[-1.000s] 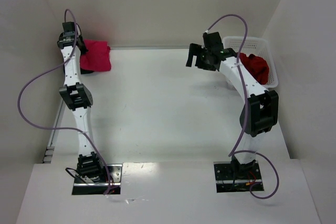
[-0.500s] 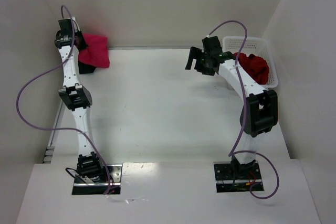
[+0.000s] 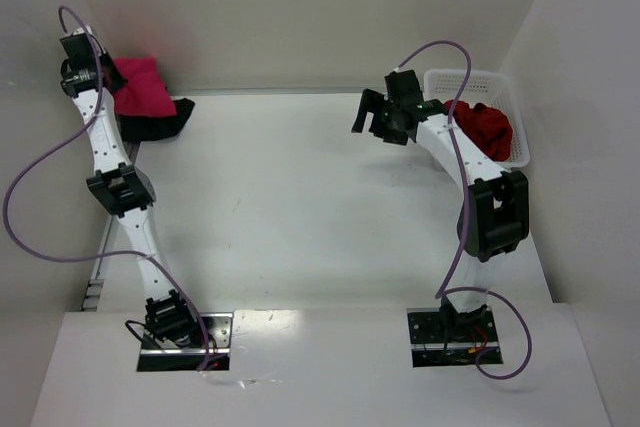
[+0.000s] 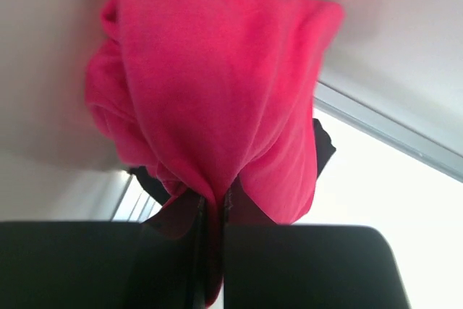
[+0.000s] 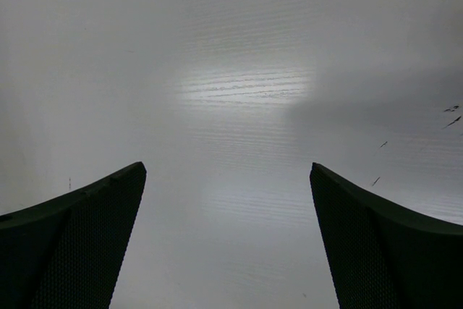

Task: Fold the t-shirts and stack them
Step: Put the neatly folded tshirt into the corner of the board with the left arm

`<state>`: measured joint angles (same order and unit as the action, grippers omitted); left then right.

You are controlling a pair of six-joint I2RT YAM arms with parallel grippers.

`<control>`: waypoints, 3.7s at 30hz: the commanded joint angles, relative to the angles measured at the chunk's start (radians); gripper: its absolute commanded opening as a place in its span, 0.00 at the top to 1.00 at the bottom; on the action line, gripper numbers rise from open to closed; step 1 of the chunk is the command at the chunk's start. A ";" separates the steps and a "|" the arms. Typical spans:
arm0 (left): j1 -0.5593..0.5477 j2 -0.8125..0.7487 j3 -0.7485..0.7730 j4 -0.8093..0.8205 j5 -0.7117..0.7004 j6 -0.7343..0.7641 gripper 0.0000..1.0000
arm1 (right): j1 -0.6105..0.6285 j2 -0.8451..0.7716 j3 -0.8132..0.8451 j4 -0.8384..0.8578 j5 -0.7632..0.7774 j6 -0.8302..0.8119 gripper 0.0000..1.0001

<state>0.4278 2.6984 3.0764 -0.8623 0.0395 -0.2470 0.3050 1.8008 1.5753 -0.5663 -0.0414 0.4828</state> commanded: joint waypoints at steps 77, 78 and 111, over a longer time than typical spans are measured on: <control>-0.121 -0.006 -0.119 -0.026 -0.695 0.012 0.33 | -0.003 0.049 -0.021 0.102 -0.106 0.005 0.00; -0.121 -0.017 -0.119 -0.036 -0.684 0.003 0.23 | -0.003 0.049 -0.021 0.102 -0.106 0.005 0.00; -0.394 -0.299 -0.272 -0.187 -0.517 -0.132 0.00 | 0.066 0.557 0.690 0.189 -0.322 -0.079 0.00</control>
<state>-0.0151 2.5847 2.8155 -1.0340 -0.5167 -0.3355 0.3153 2.2471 2.1288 -0.3782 -0.3077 0.4240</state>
